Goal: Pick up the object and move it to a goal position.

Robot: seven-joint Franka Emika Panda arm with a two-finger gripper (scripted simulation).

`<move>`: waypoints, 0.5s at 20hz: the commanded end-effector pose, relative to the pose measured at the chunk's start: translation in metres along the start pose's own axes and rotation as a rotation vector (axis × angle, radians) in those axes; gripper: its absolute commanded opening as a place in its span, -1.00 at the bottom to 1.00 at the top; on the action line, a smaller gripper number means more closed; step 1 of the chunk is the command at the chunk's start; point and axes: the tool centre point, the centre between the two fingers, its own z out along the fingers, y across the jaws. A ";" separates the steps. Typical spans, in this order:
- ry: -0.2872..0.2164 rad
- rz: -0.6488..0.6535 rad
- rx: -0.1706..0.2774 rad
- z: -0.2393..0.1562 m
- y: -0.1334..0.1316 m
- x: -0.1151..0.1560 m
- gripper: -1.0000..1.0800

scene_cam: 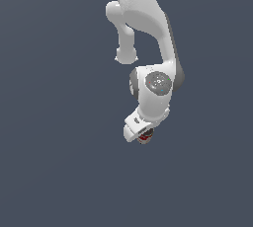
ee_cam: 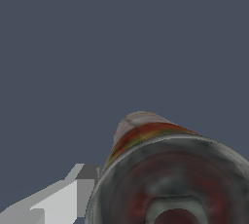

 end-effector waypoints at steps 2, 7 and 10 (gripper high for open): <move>0.005 -0.001 -0.003 -0.024 -0.005 0.001 -1.00; 0.005 -0.001 -0.004 -0.068 -0.016 -0.001 -1.00; 0.005 -0.001 -0.004 -0.102 -0.025 -0.003 -1.00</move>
